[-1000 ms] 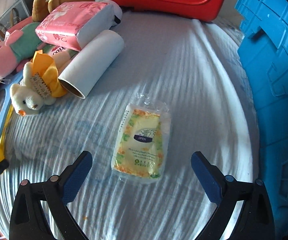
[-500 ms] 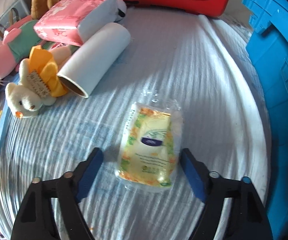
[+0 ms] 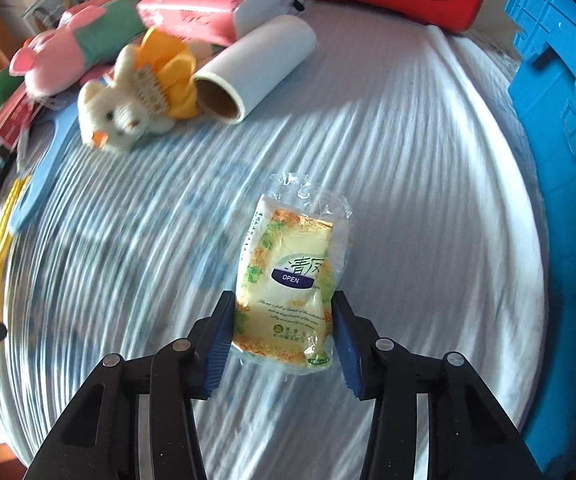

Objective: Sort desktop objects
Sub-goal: 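Grasp the yellow duck snowball clip with the left tool while the right grasps the wipes pack, then lift the yellow duck clip and wipes pack and carry them over the blue bin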

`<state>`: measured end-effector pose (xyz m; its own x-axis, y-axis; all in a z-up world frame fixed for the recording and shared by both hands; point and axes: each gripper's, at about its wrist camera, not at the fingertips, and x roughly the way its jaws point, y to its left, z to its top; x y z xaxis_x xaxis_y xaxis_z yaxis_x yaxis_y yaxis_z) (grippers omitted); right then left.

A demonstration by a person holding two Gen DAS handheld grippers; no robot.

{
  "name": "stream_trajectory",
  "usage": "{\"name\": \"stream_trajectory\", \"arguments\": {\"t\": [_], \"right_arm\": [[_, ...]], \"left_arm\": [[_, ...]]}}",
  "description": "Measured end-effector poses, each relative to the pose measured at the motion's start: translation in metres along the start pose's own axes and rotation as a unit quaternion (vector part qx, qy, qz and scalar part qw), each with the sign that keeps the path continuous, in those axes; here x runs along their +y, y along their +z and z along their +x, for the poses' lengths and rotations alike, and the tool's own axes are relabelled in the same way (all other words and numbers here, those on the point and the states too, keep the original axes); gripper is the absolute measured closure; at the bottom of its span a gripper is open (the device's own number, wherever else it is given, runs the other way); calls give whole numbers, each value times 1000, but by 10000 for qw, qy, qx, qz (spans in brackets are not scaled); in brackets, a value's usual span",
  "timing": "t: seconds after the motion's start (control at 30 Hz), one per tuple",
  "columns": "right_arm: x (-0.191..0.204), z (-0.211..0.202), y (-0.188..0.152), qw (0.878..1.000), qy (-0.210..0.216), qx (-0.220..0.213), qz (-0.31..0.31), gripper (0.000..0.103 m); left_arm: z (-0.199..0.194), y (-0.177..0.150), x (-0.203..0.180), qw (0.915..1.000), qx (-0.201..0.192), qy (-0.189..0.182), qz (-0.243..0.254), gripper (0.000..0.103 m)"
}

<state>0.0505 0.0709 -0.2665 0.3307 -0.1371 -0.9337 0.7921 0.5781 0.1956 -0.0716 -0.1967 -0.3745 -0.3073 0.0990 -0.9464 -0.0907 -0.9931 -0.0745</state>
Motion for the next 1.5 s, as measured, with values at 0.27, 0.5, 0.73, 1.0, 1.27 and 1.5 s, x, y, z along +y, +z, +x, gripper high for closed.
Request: {"name": "stream_trajectory", "arguments": {"t": [0.27, 0.5, 0.73, 1.0, 1.27, 1.5], "right_arm": [[6, -28, -43, 9997, 227, 40, 114, 65], [11, -68, -67, 9990, 391, -172, 156, 66], [17, -101, -75, 9974, 536, -408, 258, 66], [28, -133, -89, 9946, 749, -637, 319, 66], [38, -149, -97, 9920, 922, -802, 326, 66], [39, -159, -101, 9900, 984, -919, 417, 66]], "left_arm": [[-21, -14, 20, 9994, -241, -37, -244, 49], [-52, -21, 15, 9979, -516, -51, -400, 49], [-81, -25, 17, 9956, -800, -55, -475, 49], [-110, -31, 18, 9926, -1049, -21, -619, 49], [-129, -35, 18, 9902, -1204, 65, -699, 49], [-150, -31, 17, 9886, -1336, 126, -684, 50]]}}
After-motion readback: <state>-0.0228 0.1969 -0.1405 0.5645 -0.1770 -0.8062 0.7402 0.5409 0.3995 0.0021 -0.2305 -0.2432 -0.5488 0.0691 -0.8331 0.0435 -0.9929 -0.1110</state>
